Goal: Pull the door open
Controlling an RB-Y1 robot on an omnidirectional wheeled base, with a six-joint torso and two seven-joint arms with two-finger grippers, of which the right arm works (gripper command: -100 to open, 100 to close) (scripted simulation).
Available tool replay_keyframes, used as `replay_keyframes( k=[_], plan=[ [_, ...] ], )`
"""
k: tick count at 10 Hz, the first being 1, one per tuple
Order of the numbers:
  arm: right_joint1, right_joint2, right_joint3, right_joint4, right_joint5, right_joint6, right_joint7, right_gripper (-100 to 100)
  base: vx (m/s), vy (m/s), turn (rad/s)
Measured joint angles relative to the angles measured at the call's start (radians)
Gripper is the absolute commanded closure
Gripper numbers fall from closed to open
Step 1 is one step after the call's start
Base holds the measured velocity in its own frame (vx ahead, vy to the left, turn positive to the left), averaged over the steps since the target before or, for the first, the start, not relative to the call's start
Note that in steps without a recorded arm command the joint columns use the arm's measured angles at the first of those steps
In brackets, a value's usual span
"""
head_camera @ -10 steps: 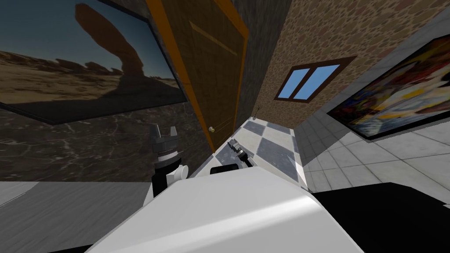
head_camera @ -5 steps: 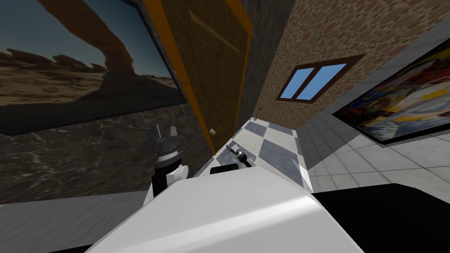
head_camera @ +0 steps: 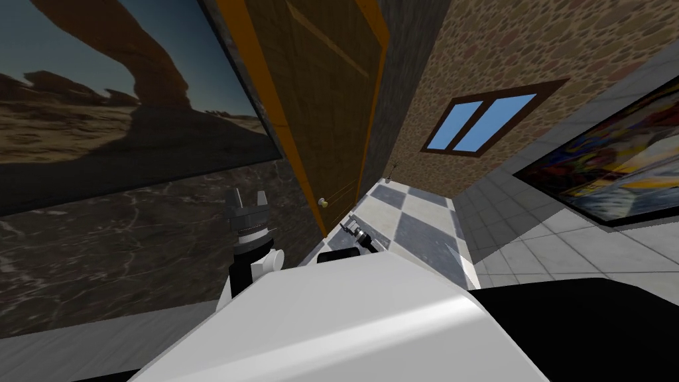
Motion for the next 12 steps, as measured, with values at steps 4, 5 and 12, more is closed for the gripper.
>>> replay_keyframes(
  k=[4, 5, 12],
  plan=[
    [-0.023, -0.005, 0.014, 0.066, 0.038, -0.014, 0.048, -100, 0.187, 0.083, 0.052],
    [-0.025, -0.006, 0.015, 0.076, 0.044, -0.016, 0.055, -100, 0.086, 0.038, 0.01],
    [-0.033, -0.014, -0.035, 0.099, 0.035, -0.021, 0.058, -100, -0.152, -0.088, 0.068]
  ],
)
